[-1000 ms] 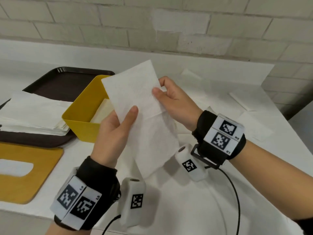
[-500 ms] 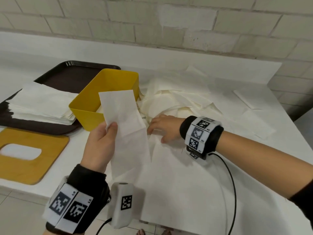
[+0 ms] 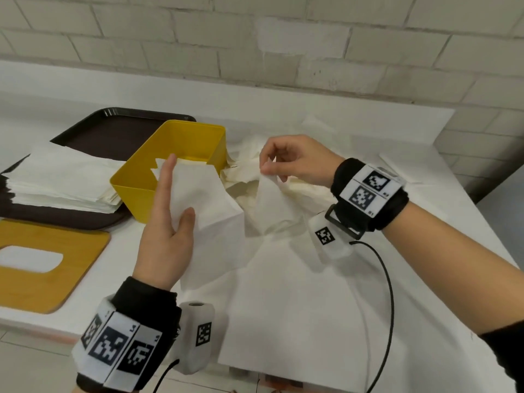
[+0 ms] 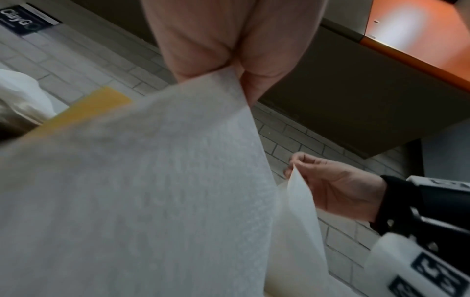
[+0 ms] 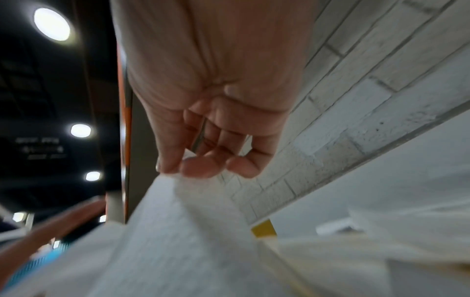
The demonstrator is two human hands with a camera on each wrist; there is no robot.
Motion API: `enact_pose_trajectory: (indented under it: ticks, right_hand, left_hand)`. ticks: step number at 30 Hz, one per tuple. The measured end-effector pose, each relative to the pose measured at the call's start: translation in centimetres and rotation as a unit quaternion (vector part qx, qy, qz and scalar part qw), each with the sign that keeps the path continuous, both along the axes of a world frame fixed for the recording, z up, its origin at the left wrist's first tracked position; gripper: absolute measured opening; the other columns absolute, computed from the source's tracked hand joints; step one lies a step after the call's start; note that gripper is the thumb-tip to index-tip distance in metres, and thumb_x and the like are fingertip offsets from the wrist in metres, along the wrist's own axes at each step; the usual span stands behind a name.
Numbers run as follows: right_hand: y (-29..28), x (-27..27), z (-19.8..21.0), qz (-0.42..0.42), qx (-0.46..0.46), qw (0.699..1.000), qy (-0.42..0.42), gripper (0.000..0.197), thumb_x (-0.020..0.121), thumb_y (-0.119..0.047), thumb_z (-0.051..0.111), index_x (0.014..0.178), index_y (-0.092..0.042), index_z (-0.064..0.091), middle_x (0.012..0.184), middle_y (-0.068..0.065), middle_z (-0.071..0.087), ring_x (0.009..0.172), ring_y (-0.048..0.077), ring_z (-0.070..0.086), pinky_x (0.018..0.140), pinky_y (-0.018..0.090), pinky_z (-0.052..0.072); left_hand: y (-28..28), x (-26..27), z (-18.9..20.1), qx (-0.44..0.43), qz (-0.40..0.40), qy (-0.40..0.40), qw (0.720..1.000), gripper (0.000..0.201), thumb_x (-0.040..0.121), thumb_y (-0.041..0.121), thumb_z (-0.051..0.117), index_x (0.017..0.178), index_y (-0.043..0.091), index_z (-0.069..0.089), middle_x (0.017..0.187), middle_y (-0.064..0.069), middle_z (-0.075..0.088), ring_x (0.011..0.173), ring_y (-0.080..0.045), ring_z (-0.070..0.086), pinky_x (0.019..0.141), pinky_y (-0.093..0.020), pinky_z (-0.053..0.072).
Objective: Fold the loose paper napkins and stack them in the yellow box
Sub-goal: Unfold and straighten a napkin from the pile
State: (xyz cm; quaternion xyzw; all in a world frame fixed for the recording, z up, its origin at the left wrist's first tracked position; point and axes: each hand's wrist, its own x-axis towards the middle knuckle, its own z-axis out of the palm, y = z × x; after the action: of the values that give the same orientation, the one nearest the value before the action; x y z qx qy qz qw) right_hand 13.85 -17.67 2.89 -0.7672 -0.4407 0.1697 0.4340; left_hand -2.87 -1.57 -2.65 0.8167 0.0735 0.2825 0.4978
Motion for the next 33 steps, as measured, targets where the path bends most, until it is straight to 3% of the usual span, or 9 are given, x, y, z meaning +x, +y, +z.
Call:
enact_pose_trajectory:
  ticks: [2,6,10,14,18,20,23,27,33]
  right_hand:
    - [-0.8,-0.2,1.3,-0.016,0.068,0.997,0.032,0.019,0.087,0.004,0.056,0.078,-0.012,0.054,0.063,-0.008,0.058,0.05,0.005,0.054,0.055,0.021,0.043]
    - [-1.9,-0.7,3.3,-0.051,0.172,0.979,0.097,0.014,0.09,0.001,0.051,0.081,-0.009,0.051,0.061,-0.004,0.057,0.048,0.013,0.057,0.054,0.026,0.047]
    - [-2.4,-1.5,4.9,-0.09,0.231,0.963,0.106,0.014,0.092,-0.004,0.049,0.081,-0.012,0.048,0.057,-0.006,0.055,0.043,0.012,0.053,0.048,0.022,0.043]
    - [-2.4,-2.5,5.6,-0.119,0.239,0.962,0.054,0.014,0.093,-0.011,0.05,0.081,-0.018,0.048,0.057,-0.008,0.047,0.048,0.006,0.039,0.051,0.017,0.034]
    - [-1.7,-3.5,5.2,-0.153,0.208,0.966,0.027,0.016,0.095,-0.009,0.046,0.082,-0.017,0.045,0.057,0.002,0.038,0.048,0.008,0.032,0.049,0.018,0.029]
    - [-1.2,-3.7,4.9,-0.17,0.197,0.965,0.024,0.017,0.096,-0.009,0.045,0.081,-0.018,0.044,0.053,0.0,0.038,0.044,0.007,0.032,0.046,0.017,0.028]
    - [-0.7,-3.6,4.2,-0.193,0.199,0.96,0.031,0.017,0.096,-0.009,0.045,0.082,-0.018,0.043,0.048,-0.012,0.044,0.04,0.002,0.035,0.043,0.016,0.031]
    - [-0.5,-3.6,3.5,-0.167,0.191,0.963,0.093,0.02,0.087,-0.007,0.06,0.088,-0.018,0.044,0.071,-0.003,0.055,0.045,0.003,0.043,0.045,0.018,0.036]
    - [-0.2,-3.7,2.4,-0.161,0.19,0.962,0.113,0.013,0.083,0.0,0.062,0.079,-0.008,0.054,0.073,0.003,0.056,0.04,0.008,0.042,0.044,0.019,0.038]
  left_hand:
    - [-0.4,0.4,-0.1,0.011,-0.01,0.001,1.0,0.062,0.093,-0.007,0.039,0.132,0.04,0.031,0.129,0.038,0.029,0.116,0.032,0.024,0.096,0.006,0.02]
    - [-0.9,0.9,-0.5,-0.013,-0.017,-0.005,1.0,0.044,0.095,-0.006,0.037,0.113,0.029,0.056,0.114,0.027,0.05,0.103,0.03,0.04,0.086,0.006,0.028]
    - [-1.8,1.5,0.3,-0.088,-0.043,-0.022,0.995,0.022,0.095,0.028,0.044,0.111,0.029,0.06,0.115,0.027,0.055,0.108,0.022,0.046,0.086,0.004,0.03]
    - [-3.0,2.0,1.7,-0.153,-0.103,-0.054,0.981,0.037,0.085,0.064,0.035,0.105,0.042,0.057,0.105,0.038,0.061,0.11,0.017,0.049,0.086,0.001,0.035]
    - [-3.9,2.5,2.1,-0.193,-0.139,-0.052,0.97,0.06,0.062,0.089,0.032,0.088,0.046,0.065,0.095,0.025,0.067,0.097,0.006,0.06,0.082,-0.013,0.047]
    - [-4.3,2.8,2.3,-0.187,-0.129,-0.05,0.973,0.071,0.062,0.089,0.038,0.077,0.021,0.055,0.076,0.005,0.055,0.079,-0.006,0.053,0.074,-0.02,0.043]
    - [-4.7,3.1,2.7,-0.185,-0.109,-0.058,0.975,0.042,0.079,0.058,0.044,0.07,0.018,0.053,0.062,0.013,0.055,0.07,0.0,0.052,0.069,-0.014,0.043]
    - [-4.2,3.3,2.6,-0.223,-0.086,-0.058,0.969,0.026,0.081,0.042,0.044,0.082,0.024,0.064,0.078,0.019,0.069,0.085,-0.005,0.063,0.077,-0.026,0.052]
    - [-3.4,3.0,2.2,-0.207,-0.08,-0.09,0.971,0.022,0.088,0.041,0.048,0.099,0.028,0.062,0.096,0.024,0.069,0.1,-0.001,0.063,0.083,-0.017,0.051]
